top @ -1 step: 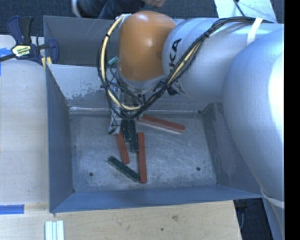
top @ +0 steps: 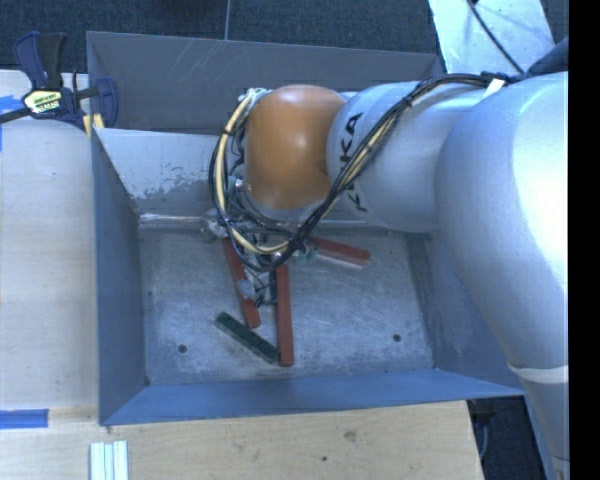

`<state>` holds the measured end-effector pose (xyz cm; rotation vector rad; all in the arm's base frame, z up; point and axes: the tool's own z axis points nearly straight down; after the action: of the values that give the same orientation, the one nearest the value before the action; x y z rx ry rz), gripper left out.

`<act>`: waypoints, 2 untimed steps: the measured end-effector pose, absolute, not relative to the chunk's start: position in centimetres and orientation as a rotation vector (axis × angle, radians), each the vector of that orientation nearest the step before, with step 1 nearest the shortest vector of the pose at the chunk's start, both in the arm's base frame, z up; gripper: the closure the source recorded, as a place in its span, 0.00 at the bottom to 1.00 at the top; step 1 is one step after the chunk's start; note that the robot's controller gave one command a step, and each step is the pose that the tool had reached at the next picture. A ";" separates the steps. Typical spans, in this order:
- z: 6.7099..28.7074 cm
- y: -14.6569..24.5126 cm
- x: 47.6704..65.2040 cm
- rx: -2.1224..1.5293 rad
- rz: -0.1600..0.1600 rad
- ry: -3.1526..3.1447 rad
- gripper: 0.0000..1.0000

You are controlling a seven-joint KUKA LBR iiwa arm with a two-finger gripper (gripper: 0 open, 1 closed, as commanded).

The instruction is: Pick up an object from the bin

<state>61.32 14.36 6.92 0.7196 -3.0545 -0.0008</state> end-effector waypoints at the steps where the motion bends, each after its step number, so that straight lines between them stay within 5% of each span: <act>1: 7.1 14.5 60.8 1.082 0.000 -2.951 0.00; 2: 7.4 6.1 60.9 1.004 0.003 -2.976 0.00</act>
Offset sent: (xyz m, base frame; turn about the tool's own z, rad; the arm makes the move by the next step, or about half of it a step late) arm -0.0063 0.0009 0.0008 -0.2422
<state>60.93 6.10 7.44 1.0043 -2.9761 0.0029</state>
